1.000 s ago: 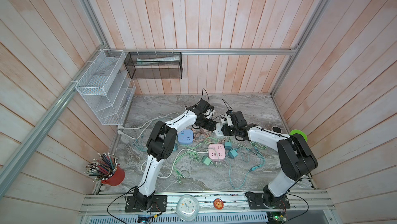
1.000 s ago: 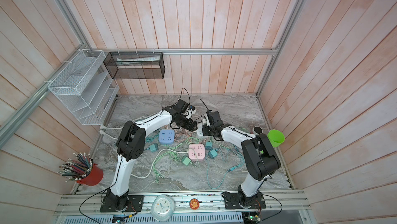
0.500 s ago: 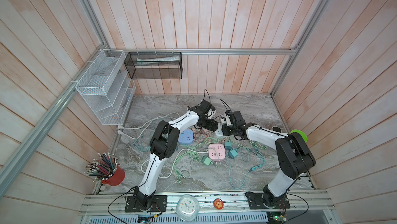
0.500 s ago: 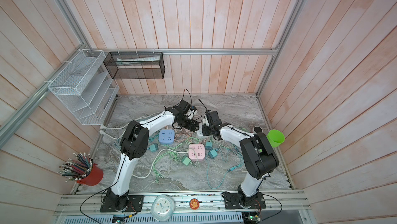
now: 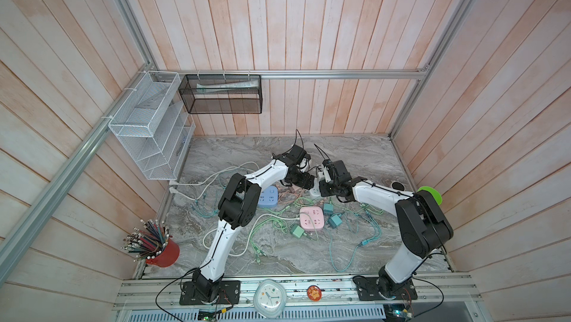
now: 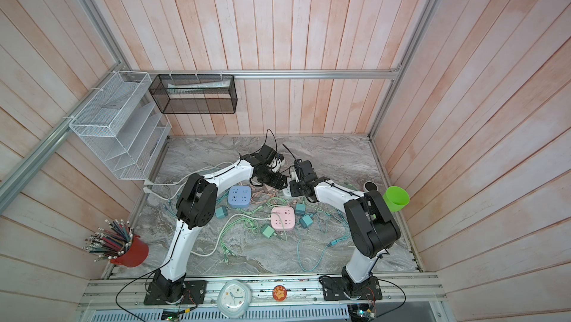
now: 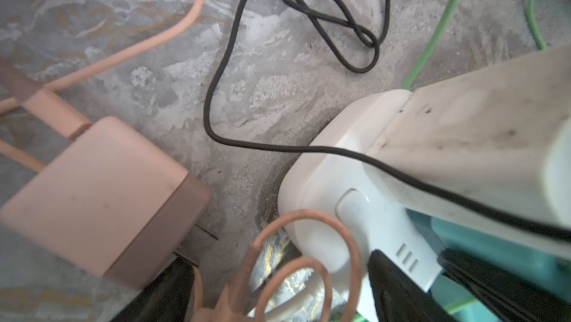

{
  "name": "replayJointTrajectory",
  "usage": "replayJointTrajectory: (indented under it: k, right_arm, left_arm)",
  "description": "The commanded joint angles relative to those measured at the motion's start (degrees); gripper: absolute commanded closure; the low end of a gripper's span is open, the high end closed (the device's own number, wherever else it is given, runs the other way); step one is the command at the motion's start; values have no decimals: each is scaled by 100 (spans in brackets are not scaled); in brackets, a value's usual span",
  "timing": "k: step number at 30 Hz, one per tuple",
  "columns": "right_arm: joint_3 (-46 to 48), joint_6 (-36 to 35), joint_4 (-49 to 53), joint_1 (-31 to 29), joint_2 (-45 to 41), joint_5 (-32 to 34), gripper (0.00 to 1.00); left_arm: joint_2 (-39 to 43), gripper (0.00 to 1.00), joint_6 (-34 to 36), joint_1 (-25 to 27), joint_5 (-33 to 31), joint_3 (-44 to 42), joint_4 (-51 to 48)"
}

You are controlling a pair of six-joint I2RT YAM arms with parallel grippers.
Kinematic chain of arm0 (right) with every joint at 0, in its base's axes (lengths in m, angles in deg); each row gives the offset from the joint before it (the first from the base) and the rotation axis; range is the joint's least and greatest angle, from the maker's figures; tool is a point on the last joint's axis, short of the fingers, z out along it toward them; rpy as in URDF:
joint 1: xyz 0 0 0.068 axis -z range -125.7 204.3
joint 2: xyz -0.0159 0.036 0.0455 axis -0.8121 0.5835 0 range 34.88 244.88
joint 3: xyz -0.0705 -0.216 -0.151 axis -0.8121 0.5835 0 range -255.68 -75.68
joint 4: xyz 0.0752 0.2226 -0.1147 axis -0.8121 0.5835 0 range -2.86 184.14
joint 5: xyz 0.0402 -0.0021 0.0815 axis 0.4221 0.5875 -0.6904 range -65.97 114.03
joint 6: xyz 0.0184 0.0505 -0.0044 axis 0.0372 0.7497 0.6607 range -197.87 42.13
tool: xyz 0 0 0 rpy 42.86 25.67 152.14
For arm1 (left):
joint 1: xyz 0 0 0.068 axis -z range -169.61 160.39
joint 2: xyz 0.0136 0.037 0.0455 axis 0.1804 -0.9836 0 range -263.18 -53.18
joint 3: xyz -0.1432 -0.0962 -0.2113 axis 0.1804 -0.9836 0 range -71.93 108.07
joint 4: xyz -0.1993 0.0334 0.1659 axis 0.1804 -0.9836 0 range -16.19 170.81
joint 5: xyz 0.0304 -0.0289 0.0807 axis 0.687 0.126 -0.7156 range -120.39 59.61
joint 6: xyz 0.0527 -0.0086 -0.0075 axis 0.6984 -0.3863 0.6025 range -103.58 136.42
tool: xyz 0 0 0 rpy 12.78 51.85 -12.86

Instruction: Pull the plug off the socket

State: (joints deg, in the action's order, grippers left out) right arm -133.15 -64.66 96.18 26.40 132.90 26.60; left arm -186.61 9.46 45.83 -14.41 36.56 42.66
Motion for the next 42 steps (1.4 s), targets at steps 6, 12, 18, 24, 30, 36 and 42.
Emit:
replayJointTrajectory:
  k: [6,12,18,24,30,36,42]
  right_arm:
    - [-158,-124,432,-67,51,338,79]
    - [-456,-212,550,-81,51,399,90]
    - [-831,-351,718,-113,7,475,98]
    - [-849,-534,734,-200,257,658,100]
    - [-703,-384,543,-308,424,587,100]
    - [-864,-322,596,-315,481,573,100]
    - [-1189,-144,727,-221,411,486,100]
  left_arm:
    - [-192,11,-64,51,-175,132,-123]
    - [-356,11,-17,95,-409,277,-291]
    - [-486,11,11,121,-472,315,-387]
    - [-651,11,63,126,-580,464,-514]
    - [-787,11,37,131,-711,573,-531]
    - [-891,11,143,246,-1074,601,-601]
    - [-1053,11,221,332,-1305,637,-707]
